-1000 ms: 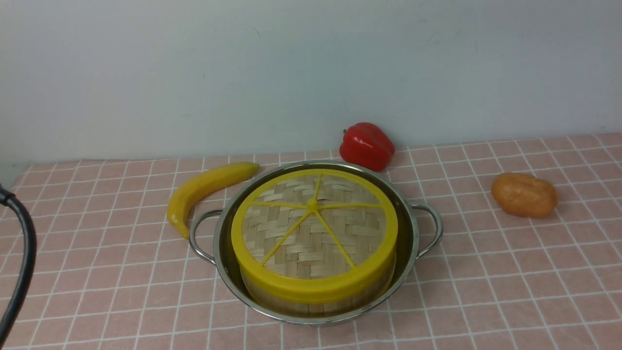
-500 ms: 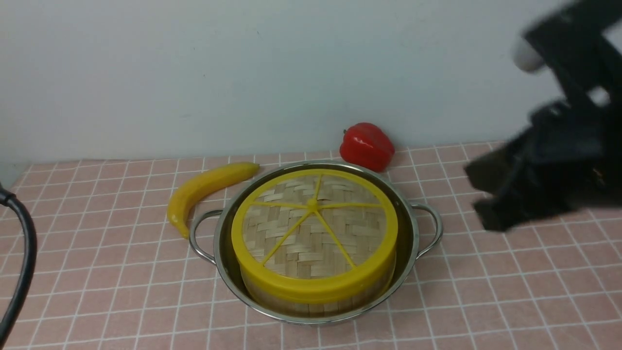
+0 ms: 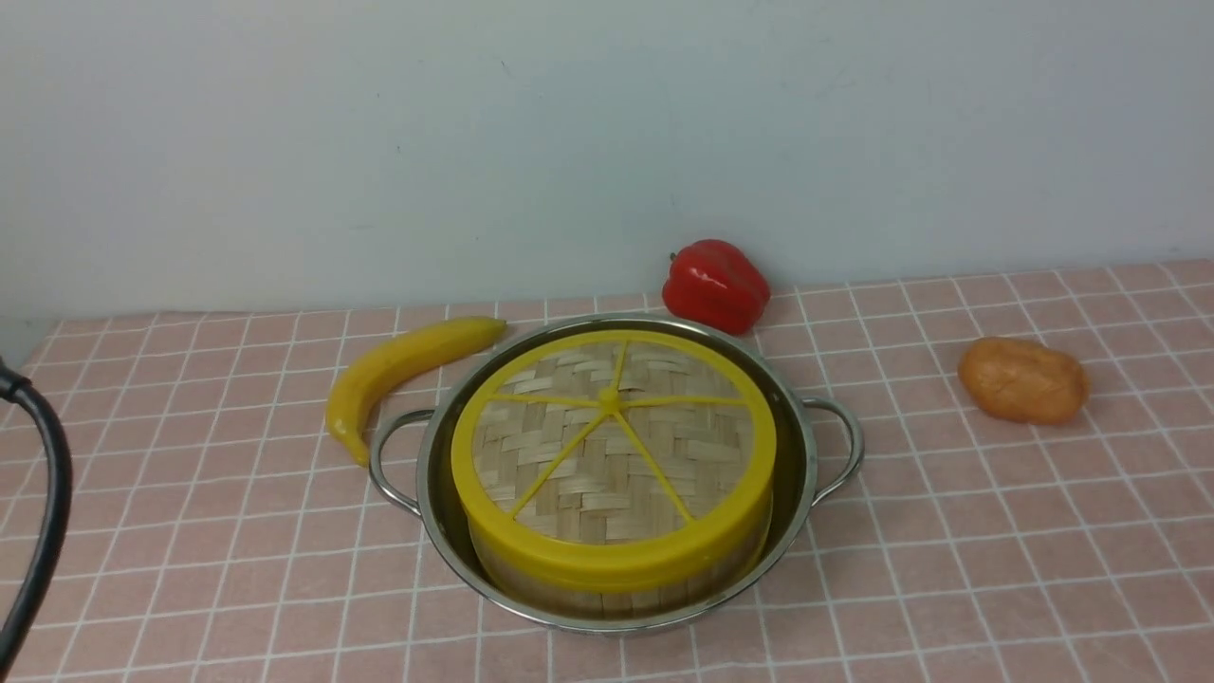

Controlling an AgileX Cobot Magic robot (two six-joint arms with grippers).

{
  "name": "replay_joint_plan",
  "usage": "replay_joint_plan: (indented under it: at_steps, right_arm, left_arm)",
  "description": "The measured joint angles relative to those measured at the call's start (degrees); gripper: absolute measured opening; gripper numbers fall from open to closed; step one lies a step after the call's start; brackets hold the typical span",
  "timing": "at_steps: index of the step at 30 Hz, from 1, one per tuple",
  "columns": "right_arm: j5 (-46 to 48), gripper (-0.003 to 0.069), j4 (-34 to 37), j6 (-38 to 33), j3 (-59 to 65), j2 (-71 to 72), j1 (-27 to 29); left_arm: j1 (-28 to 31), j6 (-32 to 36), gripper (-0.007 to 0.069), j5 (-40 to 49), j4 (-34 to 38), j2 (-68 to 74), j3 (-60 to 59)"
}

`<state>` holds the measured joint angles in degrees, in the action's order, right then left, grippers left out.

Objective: Place the steamer in the pot on the pink tablecloth, and put the lid on the steamer.

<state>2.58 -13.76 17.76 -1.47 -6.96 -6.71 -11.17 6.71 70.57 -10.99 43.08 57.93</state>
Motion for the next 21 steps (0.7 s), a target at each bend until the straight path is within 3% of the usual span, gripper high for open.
replay_joint_plan:
  at_steps: [13,21]
  right_arm:
    - [15.1,0.0129,1.2,4.4,1.9,6.5,2.9]
    - [15.9,0.0145,3.0,4.4,2.0,6.7,2.9]
  left_arm:
    - [0.0,0.0,0.0223,0.0,0.0,0.0,0.0]
    - [0.0,0.0,0.0234,0.0,0.0,0.0,0.0]
